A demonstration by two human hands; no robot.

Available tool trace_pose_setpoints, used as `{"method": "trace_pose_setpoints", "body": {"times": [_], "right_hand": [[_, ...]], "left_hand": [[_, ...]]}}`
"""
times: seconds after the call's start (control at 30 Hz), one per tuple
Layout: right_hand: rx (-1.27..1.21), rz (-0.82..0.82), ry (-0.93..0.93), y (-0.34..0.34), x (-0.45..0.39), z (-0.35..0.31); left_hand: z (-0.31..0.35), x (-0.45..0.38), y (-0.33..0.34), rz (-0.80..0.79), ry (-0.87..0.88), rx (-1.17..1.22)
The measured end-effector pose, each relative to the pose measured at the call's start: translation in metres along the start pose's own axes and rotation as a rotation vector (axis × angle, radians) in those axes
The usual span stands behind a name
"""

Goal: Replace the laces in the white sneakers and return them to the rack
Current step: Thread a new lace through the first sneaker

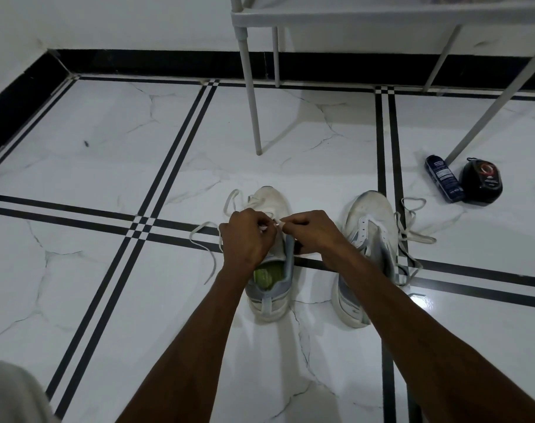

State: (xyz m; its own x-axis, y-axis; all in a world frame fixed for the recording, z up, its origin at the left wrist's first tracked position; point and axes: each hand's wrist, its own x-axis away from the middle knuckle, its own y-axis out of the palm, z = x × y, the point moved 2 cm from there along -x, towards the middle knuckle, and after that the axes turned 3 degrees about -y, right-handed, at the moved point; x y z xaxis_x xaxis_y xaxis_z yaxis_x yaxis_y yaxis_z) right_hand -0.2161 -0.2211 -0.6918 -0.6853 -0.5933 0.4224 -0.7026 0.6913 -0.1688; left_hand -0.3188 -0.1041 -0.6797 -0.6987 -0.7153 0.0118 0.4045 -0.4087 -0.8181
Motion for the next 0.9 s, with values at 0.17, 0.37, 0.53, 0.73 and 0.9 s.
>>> {"method": "trace_pose_setpoints", "body": {"times": [0.17, 0.37, 0.53, 0.73, 0.9], "right_hand": [[-0.007, 0.005, 0.016, 0.004, -0.003, 0.002], [-0.072, 0.047, 0.056, 0.004, -0.003, 0.002], [-0.071, 0.067, 0.043, 0.005, -0.003, 0.005], [-0.08, 0.037, 0.05, 0.006, -0.002, 0.002], [0.028, 0.022, -0.001, 0.007, -0.006, 0.004]], "left_hand": [[-0.003, 0.001, 0.001, 0.001, 0.0, -0.016], [-0.002, 0.006, 0.003, 0.031, 0.024, -0.015], [-0.008, 0.006, 0.002, 0.027, 0.019, -0.029], [-0.012, 0.007, 0.003, 0.03, 0.008, -0.024], [-0.012, 0.005, 0.003, 0.047, 0.048, -0.129]]}}
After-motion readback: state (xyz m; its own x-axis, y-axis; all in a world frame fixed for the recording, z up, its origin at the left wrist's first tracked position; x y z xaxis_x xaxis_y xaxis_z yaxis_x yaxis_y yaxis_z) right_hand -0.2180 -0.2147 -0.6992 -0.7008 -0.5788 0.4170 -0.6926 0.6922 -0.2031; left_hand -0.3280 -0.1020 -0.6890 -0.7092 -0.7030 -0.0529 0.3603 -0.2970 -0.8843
